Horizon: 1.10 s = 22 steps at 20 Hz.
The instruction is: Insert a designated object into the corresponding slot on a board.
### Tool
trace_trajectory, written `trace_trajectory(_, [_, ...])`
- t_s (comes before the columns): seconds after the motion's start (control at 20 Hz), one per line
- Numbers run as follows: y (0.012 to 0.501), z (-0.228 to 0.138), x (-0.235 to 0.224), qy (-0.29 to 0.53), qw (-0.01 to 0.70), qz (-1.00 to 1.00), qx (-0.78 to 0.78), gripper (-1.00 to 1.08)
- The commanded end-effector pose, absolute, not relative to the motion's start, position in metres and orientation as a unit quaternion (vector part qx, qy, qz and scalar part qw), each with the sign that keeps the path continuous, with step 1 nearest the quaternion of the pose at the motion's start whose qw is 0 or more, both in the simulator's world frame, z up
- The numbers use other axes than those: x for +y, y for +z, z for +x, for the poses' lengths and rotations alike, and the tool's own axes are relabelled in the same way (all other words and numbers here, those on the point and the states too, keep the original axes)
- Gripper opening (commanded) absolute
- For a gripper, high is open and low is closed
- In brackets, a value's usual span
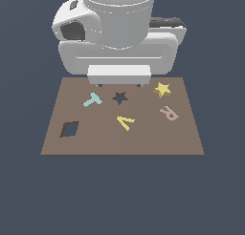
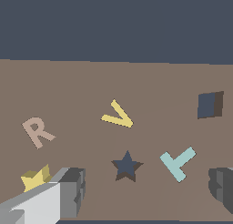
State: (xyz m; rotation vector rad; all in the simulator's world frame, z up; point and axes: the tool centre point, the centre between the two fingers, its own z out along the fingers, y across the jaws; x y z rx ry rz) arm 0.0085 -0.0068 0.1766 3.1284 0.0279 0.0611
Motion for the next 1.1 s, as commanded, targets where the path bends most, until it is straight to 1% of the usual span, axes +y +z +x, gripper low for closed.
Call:
trace_trajectory(0.0, [0.177,0.009,-0.007,0.02,0.006,1.0,0.009,1.0])
trace_trajectory(0.55, [0.164,-0.004,0.005,0.018,0.006,1.0,-0.021,1.0])
trace_trajectory(1.05, [0.133,-0.034,0.039,0.013,0.004,0.995,-0.098,1.0])
